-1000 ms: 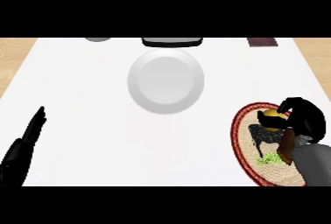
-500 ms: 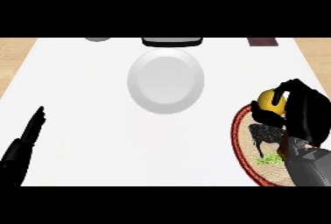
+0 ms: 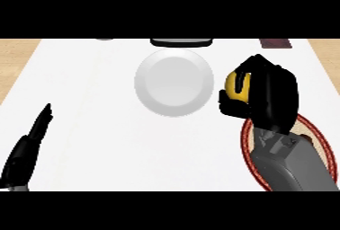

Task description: Pick the lemon from the placemat and place it in the plate

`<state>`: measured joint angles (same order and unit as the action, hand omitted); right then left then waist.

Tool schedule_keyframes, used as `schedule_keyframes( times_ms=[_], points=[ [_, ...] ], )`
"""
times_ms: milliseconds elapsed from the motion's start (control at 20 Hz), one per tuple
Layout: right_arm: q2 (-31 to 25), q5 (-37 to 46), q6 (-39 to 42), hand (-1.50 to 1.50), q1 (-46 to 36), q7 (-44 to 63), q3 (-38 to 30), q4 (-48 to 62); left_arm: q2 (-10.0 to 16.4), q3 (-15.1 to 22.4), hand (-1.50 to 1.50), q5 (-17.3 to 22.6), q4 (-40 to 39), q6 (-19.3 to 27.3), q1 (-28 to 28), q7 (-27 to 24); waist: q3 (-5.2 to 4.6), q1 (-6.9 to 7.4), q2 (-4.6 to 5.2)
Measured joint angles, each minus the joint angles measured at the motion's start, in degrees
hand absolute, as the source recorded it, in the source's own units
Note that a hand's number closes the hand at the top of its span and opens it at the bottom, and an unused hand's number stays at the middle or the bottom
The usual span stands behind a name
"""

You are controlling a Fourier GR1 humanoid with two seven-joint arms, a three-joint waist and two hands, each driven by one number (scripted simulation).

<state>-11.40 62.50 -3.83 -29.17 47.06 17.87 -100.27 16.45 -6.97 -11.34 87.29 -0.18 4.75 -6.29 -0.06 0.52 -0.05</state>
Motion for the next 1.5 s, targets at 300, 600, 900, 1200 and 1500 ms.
schedule_keyframes(
  times_ms=[300,600,900,1200,1500],
  points=[
    [7.53,0.08,-3.69,1.5,-11.63,0.36,-1.91,14.75,-0.7,0.05,0.0,-0.79,-1.85,0.11,-0.63,-1.71,0.02,0.55,0.21],
    [10.46,-4.64,-8.97,1.5,-21.62,-2.59,-6.46,33.88,-0.13,-0.41,0.0,-0.37,-2.32,-1.33,-1.77,-1.2,0.03,1.2,0.46],
    [11.18,-11.02,-14.94,1.5,-29.34,-6.25,-6.97,52.52,-0.99,0.49,0.0,-1.38,-2.79,-1.04,-2.71,-1.52,0.05,2.24,0.79],
    [11.35,-19.98,-21.6,1.5,-33.07,-11.44,-7.76,64.86,-1.26,1.04,0.0,-1.59,-1.68,-1.51,-3.3,-0.72,0.07,3.65,1.2],
    [11.39,-27.11,-29.47,-1.5,-35.14,-11.83,-8.49,73.61,-1.65,1.42,0.0,-2.01,-3.0,-1.55,-4.44,-1.75,0.07,4.7,1.55]
  ],
)
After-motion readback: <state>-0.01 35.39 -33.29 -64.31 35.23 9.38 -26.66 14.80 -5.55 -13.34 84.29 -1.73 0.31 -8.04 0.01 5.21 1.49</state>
